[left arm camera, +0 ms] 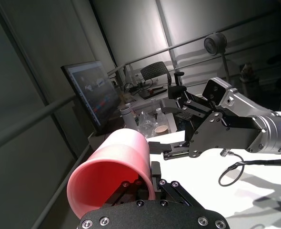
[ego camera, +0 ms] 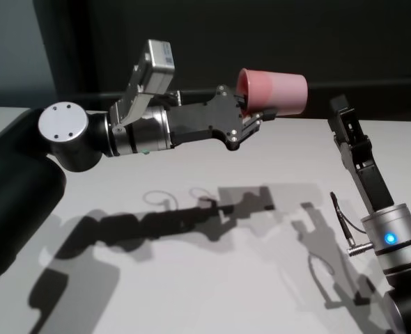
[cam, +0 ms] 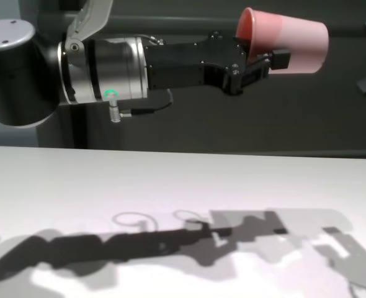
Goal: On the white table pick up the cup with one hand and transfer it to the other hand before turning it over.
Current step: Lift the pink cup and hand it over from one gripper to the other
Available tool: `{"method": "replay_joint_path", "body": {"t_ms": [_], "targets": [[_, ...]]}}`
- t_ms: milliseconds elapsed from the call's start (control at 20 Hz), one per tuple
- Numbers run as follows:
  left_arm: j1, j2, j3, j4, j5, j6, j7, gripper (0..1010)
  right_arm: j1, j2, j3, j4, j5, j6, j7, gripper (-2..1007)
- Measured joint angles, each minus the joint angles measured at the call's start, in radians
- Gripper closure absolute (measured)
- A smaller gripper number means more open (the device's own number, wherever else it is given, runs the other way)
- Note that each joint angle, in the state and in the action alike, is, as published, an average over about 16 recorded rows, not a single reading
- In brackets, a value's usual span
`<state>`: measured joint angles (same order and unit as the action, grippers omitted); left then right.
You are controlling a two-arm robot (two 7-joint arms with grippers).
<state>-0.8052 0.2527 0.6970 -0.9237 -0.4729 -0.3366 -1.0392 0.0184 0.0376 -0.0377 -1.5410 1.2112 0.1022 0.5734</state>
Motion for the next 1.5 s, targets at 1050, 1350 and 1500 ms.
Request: {"method": "replay_joint_path", "body": {"t_ms": [1050, 1350, 1500], "targets": [[0.0, 0.0, 0.0, 0.0, 0.0, 0.0, 0.0, 967, 0.157, -0.04, -0.043, 0.199, 0.154, 0.025, 0.089, 3], [0.0, 0.0, 0.0, 0.0, 0.0, 0.0, 0.0, 967, 0.184, -0.046, -0.06, 0.234, 0.175, 0.025, 0.106, 3], [0.0, 0.0, 0.0, 0.0, 0.0, 0.0, 0.0, 967, 0.194, -0.048, -0.069, 0.249, 0.184, 0.025, 0.113, 3]]}}
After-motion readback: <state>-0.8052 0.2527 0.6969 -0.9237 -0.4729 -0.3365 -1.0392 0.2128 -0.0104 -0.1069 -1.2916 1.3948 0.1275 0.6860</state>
